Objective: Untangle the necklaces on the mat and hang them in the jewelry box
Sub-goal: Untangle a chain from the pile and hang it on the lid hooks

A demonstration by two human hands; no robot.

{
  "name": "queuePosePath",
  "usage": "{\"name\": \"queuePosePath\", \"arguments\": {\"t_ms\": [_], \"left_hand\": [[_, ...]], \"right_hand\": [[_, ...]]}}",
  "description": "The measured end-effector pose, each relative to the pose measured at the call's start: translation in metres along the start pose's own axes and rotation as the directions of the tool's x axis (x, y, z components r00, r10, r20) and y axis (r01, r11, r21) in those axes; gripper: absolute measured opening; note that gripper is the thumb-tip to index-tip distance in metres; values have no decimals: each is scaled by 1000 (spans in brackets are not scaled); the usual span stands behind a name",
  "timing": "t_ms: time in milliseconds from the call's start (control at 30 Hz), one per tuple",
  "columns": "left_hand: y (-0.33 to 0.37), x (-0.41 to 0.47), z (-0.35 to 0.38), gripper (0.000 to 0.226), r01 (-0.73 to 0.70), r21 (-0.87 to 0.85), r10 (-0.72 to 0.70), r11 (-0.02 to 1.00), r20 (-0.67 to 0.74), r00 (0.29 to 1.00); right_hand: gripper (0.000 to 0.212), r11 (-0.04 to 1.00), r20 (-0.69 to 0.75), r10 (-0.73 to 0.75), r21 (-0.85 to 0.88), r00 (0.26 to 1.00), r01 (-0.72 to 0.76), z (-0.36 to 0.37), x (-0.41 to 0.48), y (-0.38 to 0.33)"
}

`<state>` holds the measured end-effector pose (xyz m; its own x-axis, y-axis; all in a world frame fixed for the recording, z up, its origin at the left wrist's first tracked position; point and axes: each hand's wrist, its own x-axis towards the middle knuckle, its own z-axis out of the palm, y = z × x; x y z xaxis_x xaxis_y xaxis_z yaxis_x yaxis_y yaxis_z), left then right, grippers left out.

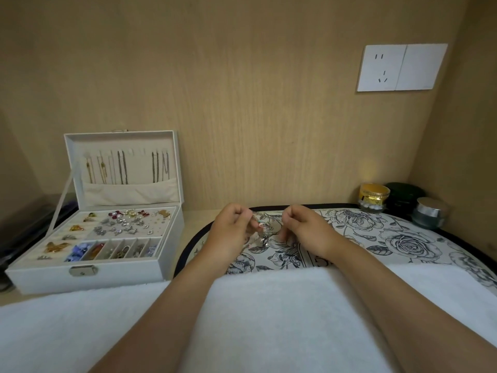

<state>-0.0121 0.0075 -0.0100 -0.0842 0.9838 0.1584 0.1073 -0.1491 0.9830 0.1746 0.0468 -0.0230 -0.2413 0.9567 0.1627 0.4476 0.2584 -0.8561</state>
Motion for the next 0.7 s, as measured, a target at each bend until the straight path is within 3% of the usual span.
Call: {"name": "queuePosePath", "arguments": {"t_ms": [67, 133, 233, 367, 433, 500, 567, 700], "left_hand": [[4, 0, 2, 19, 109, -216, -104, 970, 33, 994], [4, 1, 0, 20, 157, -246, -149, 956, 53, 987], [8, 0, -11, 19, 97, 4, -96, 995, 131, 987], [17, -2, -29, 15, -15, 217, -64, 976, 350, 935], [15, -1, -36, 16, -43, 313, -74, 949, 353, 933], [11, 1, -39, 19, -83, 409, -53, 909, 309, 949], [6, 4, -43, 22, -149, 527, -5, 836, 279, 960], [0, 5, -47, 25, -304, 773, -26, 557, 382, 924]], "right_hand": [[24, 998, 1, 4, 62, 1000, -4, 2, 0, -1], [23, 998, -6, -5, 56, 1000, 5, 2, 0, -2], [20, 998, 15, -32, -45, 999, 32, -2, -2, -2], [15, 903, 147, 20, -428, 989, 45, -12, -8, -7], [18, 815, 166, 50, -576, 985, 56, -13, -8, -9], [20, 742, 147, -27, -660, 989, 118, -10, -5, -10], [18, 716, 137, -137, -670, 981, 194, -5, -2, -9], [42, 738, 241, -256, -577, 936, 351, 15, 3, -7]]}}
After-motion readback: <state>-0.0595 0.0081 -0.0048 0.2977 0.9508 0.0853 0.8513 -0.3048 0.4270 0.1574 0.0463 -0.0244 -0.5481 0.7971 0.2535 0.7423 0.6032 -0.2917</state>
